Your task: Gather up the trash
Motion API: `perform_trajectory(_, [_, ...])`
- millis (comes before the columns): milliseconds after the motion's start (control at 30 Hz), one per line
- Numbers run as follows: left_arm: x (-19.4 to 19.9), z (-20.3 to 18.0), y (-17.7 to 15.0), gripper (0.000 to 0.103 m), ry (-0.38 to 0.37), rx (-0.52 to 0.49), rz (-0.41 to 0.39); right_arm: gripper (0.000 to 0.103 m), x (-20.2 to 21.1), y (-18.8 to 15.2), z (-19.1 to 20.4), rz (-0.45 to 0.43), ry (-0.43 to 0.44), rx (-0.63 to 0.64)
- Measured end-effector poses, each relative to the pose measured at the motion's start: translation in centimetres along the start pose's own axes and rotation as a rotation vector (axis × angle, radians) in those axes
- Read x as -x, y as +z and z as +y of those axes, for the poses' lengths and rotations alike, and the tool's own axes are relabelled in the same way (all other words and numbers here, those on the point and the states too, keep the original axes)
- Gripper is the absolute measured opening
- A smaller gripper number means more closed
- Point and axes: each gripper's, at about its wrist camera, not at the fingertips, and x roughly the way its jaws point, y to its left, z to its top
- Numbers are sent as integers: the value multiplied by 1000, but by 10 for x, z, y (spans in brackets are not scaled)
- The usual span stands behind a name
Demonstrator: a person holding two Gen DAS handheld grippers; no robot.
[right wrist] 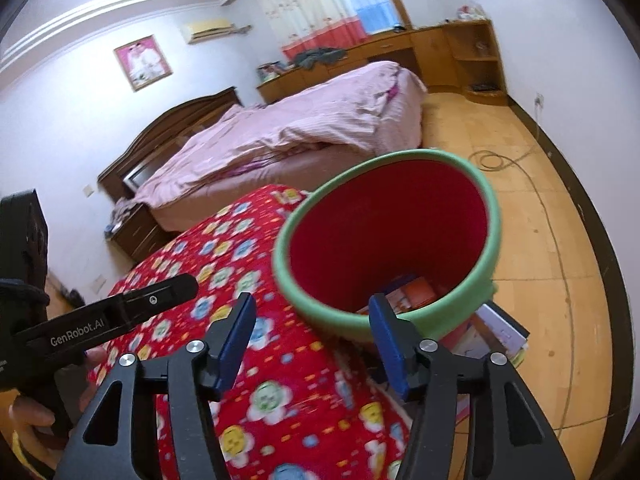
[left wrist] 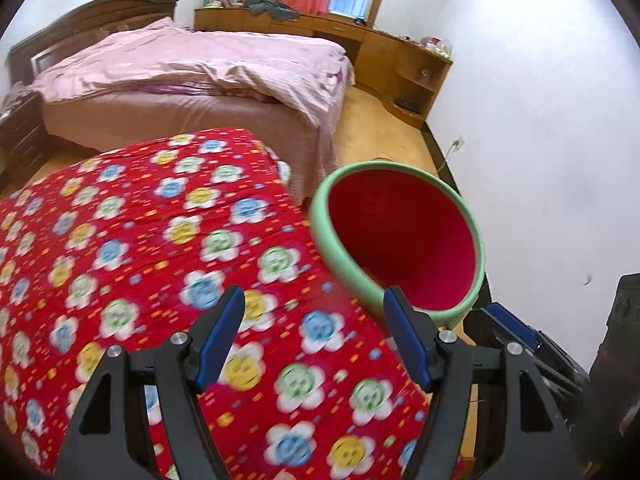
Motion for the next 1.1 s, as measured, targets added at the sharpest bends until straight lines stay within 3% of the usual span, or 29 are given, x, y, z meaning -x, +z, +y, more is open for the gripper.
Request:
perform_trajectory(267, [48, 36, -26, 71, 83, 42, -42, 64, 6, -15, 49, 18, 69, 83])
perform_trajectory(367, [64, 50, -34, 71, 114, 66, -61, 75, 14, -22, 67, 4, 89, 116])
perform_trajectory(633, [111, 81, -66, 71, 215, 121, -128, 76, 28, -38, 108, -30, 122, 197])
perform_trajectory(700, [122, 86, -74, 71, 239, 132, -143, 81, 32, -43, 116, -42, 130, 211])
perform_trajectory(1100, [168, 105, -109, 71, 380, 191, -230, 82, 48, -61, 148, -92, 156, 283])
